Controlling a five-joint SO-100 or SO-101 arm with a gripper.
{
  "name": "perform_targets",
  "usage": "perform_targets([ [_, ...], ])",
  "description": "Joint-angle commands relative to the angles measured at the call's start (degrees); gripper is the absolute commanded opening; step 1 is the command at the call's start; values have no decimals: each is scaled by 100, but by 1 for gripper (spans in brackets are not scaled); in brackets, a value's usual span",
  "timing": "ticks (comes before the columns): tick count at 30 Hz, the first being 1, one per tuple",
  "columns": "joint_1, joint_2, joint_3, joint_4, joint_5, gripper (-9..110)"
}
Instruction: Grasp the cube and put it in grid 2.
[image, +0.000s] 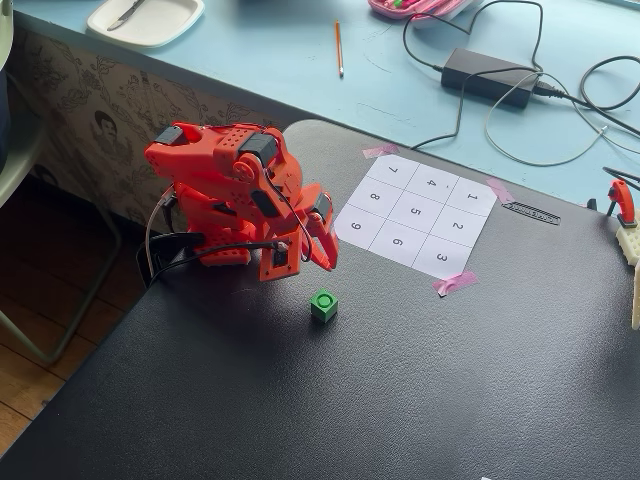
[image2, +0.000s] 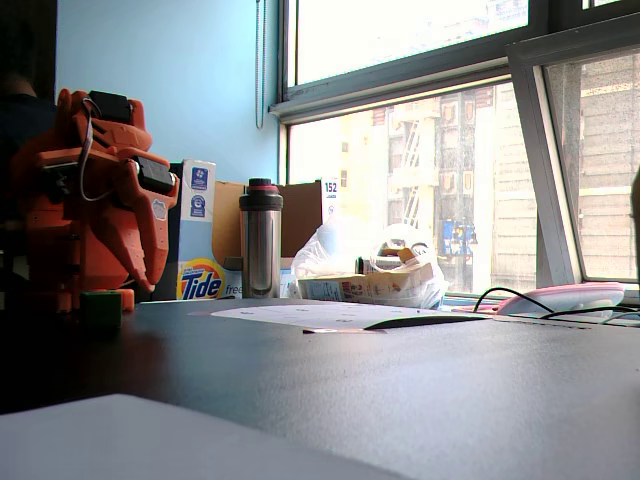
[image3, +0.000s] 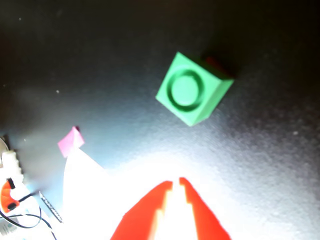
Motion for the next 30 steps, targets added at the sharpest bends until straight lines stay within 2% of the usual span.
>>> perform_targets([
  [1,-26,-26,62,360,-70,0],
  [16,-44,-26,53,229,-149,0],
  [22,123,-677,-615,-44,-123,20],
  [30,606,-2751,-2461,-70,-26,22],
])
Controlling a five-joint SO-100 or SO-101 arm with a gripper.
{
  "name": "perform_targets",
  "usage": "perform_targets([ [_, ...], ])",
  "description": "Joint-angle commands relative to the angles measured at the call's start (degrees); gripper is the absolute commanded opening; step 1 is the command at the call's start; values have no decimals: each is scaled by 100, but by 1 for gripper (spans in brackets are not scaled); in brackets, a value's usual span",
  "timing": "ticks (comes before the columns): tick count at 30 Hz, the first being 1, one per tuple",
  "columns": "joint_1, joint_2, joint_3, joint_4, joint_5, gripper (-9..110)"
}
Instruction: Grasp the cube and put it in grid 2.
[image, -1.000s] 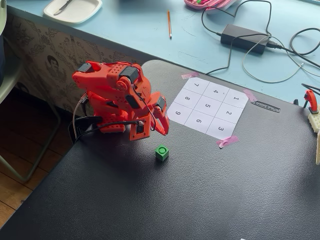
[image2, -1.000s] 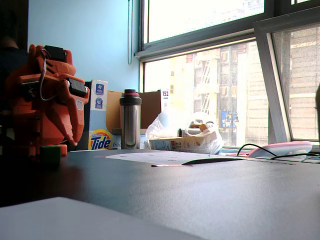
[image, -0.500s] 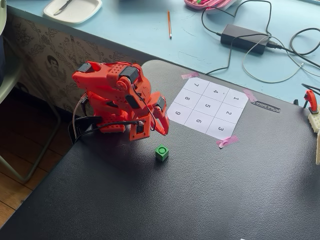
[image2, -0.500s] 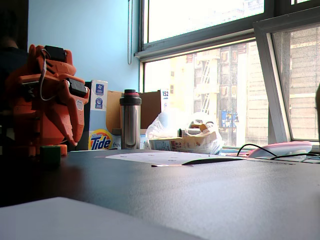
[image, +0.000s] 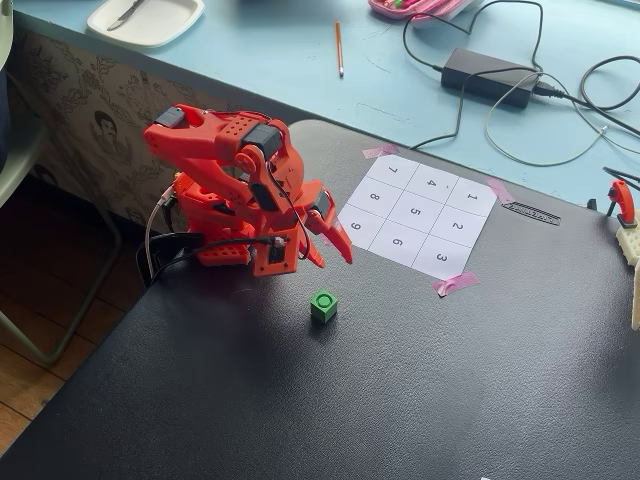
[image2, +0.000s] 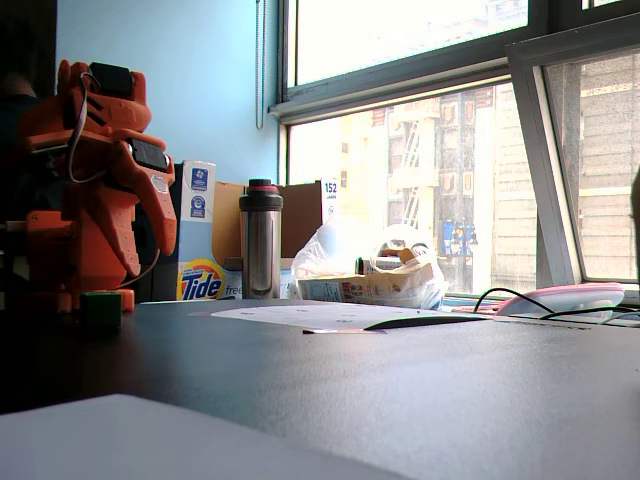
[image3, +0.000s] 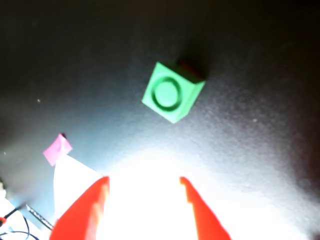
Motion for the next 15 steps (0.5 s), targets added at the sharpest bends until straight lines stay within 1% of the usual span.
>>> perform_targets([
  [1,237,-773,-1011,70,79,22],
  [6,712,-1591,-1626,88,149,24],
  [10,1116,-2136,-1652,-167,149,25],
  [15,1521,-2804,-1731,-360,167,30],
])
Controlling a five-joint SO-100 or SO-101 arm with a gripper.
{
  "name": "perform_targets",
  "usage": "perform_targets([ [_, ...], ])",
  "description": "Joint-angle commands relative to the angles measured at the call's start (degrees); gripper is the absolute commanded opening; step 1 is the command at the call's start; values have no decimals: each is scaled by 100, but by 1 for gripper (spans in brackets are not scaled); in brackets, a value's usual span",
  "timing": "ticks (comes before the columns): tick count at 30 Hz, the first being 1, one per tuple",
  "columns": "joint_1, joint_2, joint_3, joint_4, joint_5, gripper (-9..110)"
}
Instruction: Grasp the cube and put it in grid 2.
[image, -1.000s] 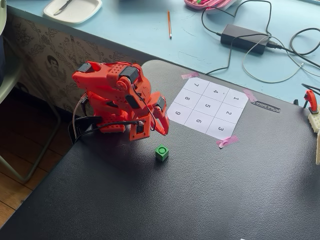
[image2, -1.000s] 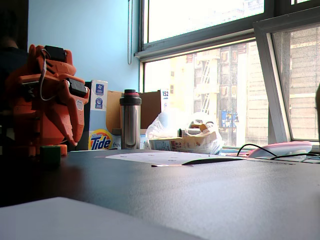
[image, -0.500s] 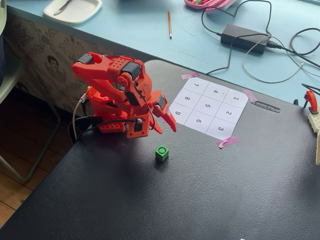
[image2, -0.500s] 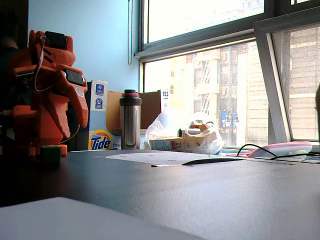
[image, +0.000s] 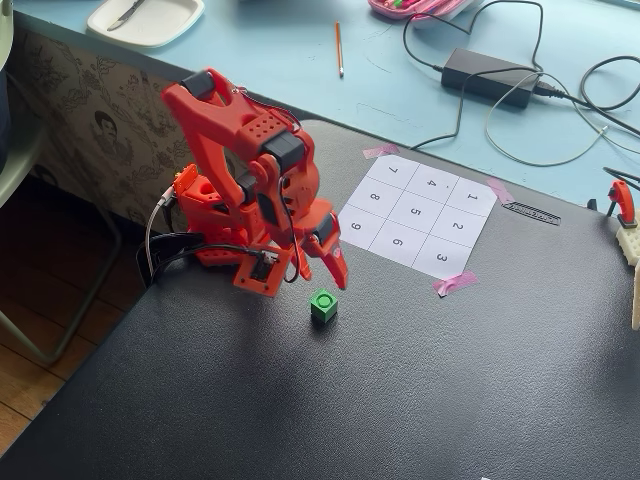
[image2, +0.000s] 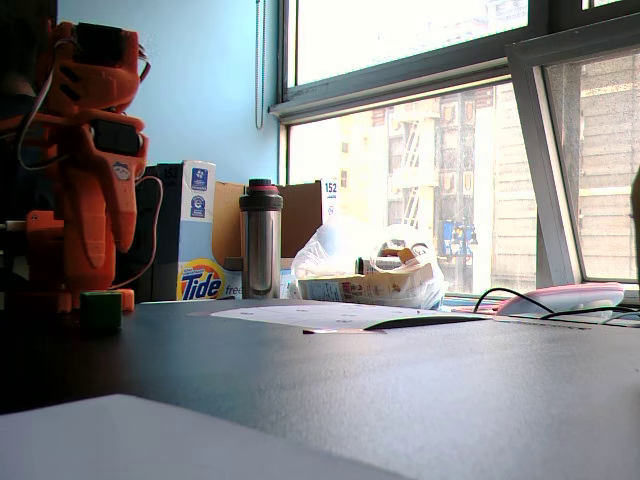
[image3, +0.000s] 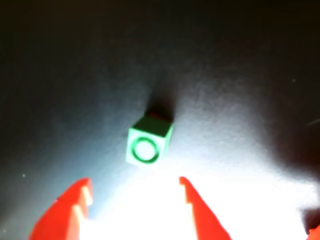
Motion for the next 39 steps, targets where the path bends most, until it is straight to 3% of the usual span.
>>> perform_targets([
  [1,211,-396,-396,-105,62,31],
  [14,712,-1529,-422,-686,-18,31],
  [30,88,-2329,-448,-1292,229,30],
  [32,53,-2338,-439,-1301,132,26],
  [33,9,-2338,-439,-1310,-79,18],
  [34,-79,-2338,-457,-1274,-413,2],
  [39,-167,-2355,-563,-914,-501,0],
])
